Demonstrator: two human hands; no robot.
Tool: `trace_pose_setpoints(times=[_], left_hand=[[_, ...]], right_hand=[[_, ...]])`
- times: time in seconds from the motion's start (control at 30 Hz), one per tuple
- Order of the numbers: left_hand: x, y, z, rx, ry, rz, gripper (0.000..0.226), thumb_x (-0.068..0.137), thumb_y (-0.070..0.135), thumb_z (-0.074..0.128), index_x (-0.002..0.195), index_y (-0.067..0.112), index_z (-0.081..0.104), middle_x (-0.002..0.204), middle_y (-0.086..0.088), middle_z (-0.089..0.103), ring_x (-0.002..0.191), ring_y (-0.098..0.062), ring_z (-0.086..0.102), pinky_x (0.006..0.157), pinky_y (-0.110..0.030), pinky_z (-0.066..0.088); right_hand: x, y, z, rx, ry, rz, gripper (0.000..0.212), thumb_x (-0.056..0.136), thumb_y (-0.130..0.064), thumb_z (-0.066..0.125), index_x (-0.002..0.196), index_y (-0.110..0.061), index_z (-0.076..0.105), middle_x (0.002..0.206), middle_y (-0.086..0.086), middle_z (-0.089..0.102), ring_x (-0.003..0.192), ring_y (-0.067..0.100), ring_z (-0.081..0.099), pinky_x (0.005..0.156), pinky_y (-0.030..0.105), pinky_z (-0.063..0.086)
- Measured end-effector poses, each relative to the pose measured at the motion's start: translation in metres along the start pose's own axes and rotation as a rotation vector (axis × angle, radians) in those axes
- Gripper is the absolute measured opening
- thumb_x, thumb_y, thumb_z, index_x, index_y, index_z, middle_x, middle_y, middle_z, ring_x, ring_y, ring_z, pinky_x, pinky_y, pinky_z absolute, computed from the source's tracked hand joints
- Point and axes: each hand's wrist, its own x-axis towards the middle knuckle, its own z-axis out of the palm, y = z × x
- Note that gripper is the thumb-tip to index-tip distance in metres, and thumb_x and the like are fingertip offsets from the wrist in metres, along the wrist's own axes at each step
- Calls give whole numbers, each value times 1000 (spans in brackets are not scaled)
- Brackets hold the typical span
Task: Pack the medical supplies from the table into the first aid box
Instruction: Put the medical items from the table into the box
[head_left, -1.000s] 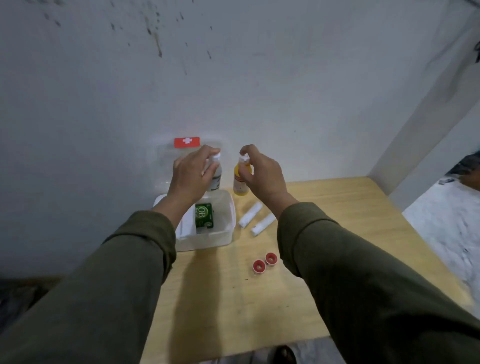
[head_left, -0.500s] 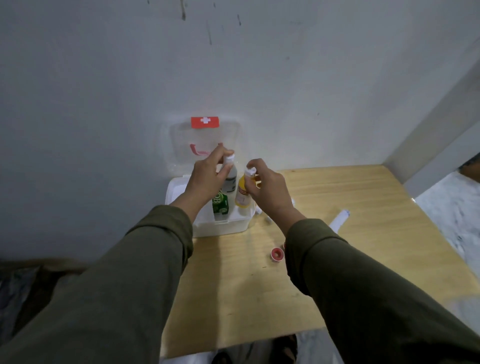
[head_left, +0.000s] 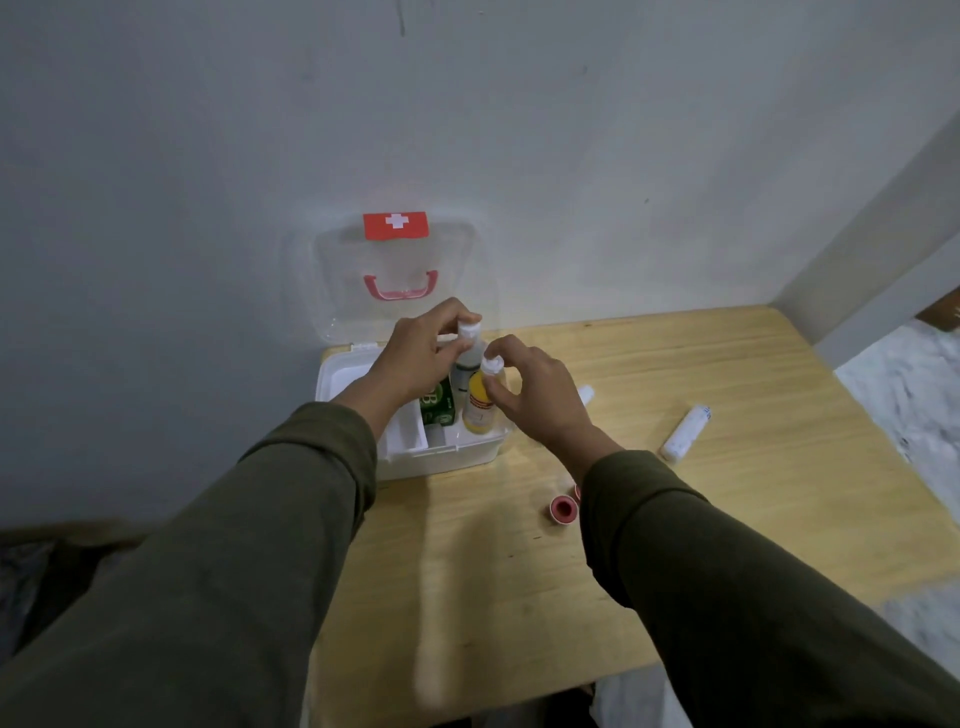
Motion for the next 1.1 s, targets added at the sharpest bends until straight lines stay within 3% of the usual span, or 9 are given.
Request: trace_pose_setpoints(times=[0.3, 0.6, 0.9, 1.1], left_hand=[[2, -13, 7, 24, -88, -21, 19, 89, 13, 60, 106, 22, 59, 115, -6, 66, 108, -24, 61, 90, -34, 51], [1, -17, 10, 10, -69, -27, 19, 88, 10, 62, 105, 17, 62, 113, -5, 67, 105, -20, 62, 83, -23, 43], [-6, -17, 8, 34, -21, 6, 33, 87, 7, 61, 115, 23, 62, 116, -1, 67, 107, -18, 59, 89, -23, 42], [-3, 3, 2, 11, 40, -1, 36, 87, 4, 60, 119, 21, 60, 120, -4, 65, 112, -14, 60, 95, -23, 44]], right_hand=[[1, 6, 8, -24, -43, -8, 22, 80, -16, 65, 101, -13, 61, 89, 12, 64, 90, 26, 55, 74, 37, 45], [3, 11, 10, -71, -69, -25, 23, 81, -21, 63, 103, -15, 59, 93, 11, 64, 95, 26, 54, 77, 36, 40], [-3, 13, 7, -52, -82, -46, 45, 79, -22, 68, 121, -19, 52, 105, 4, 67, 104, 24, 52, 80, 32, 35], [-8, 16, -21, -71, -27, -22, 49, 80, -24, 69, 125, -20, 50, 107, 1, 66, 106, 24, 53, 88, 40, 43]])
